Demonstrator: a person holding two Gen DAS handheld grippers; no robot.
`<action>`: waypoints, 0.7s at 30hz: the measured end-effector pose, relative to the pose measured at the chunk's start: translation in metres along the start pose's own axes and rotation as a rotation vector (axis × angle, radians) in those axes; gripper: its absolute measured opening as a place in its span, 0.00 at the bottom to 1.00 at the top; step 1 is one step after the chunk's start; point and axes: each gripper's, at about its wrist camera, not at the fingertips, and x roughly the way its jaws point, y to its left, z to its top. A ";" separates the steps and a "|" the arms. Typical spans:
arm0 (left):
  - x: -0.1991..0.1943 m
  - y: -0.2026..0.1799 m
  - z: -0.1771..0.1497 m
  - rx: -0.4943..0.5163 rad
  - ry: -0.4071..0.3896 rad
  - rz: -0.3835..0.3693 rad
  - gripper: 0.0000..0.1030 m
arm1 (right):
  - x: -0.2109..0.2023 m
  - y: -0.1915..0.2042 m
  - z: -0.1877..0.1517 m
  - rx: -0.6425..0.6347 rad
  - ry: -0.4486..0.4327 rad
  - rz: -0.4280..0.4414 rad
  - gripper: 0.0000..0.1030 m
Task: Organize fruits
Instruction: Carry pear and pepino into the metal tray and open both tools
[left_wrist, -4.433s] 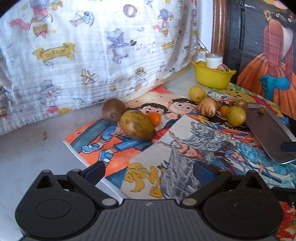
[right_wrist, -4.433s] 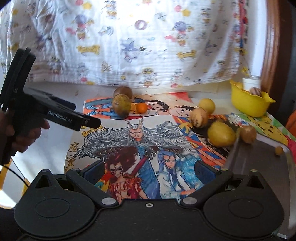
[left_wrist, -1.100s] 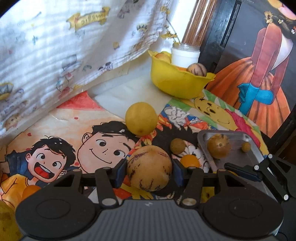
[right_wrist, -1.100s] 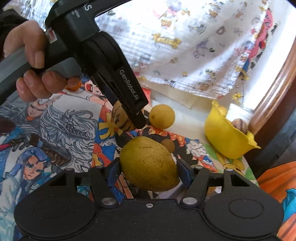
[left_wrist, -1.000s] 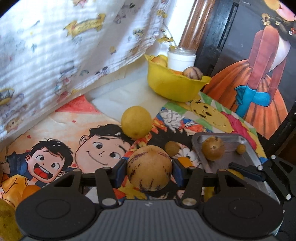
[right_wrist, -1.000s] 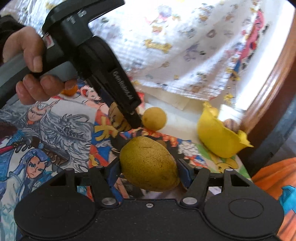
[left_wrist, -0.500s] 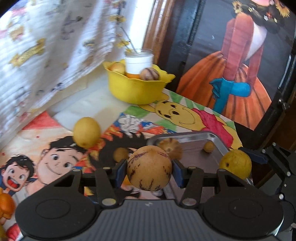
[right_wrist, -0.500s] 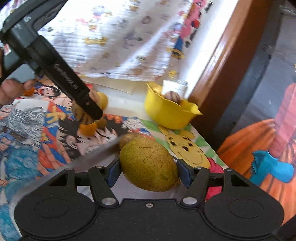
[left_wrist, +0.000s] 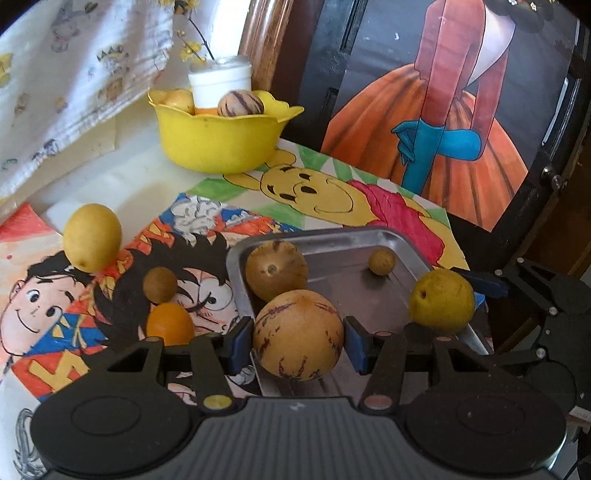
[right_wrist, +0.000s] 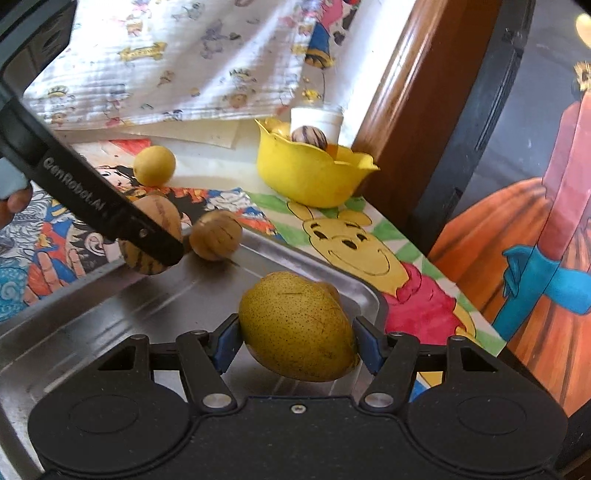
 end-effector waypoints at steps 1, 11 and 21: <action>0.002 0.000 -0.001 -0.001 0.004 0.000 0.55 | 0.002 -0.001 -0.001 0.005 0.004 0.003 0.64; 0.013 -0.002 -0.001 0.018 0.006 -0.025 0.55 | 0.011 -0.004 -0.005 0.017 0.018 0.015 0.64; 0.015 -0.004 -0.001 0.032 -0.003 -0.024 0.56 | 0.010 -0.003 -0.005 0.015 0.010 0.008 0.65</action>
